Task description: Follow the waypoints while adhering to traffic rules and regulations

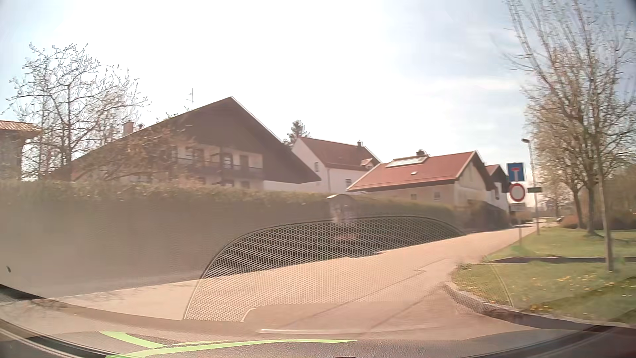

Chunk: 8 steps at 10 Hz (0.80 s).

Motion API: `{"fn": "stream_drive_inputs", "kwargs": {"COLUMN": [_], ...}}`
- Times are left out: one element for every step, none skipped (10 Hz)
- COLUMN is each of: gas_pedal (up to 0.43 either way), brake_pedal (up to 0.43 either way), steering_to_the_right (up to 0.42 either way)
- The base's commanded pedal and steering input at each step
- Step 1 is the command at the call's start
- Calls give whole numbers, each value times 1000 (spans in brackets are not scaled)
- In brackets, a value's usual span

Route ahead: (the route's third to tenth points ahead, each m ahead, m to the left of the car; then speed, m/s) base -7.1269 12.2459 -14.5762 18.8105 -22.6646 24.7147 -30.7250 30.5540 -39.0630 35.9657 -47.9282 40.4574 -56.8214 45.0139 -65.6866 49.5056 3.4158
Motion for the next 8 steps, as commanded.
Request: {"fn": "stream_drive_inputs", "kwargs": {"gas_pedal": [138, 138, 138, 138, 0, 0, 0, 0], "brake_pedal": [0, 0, 0, 0, 0, 0, 0, 0], "steering_to_the_right": [-968, -967, -967, -967, -967, -967, -967, -967]}}
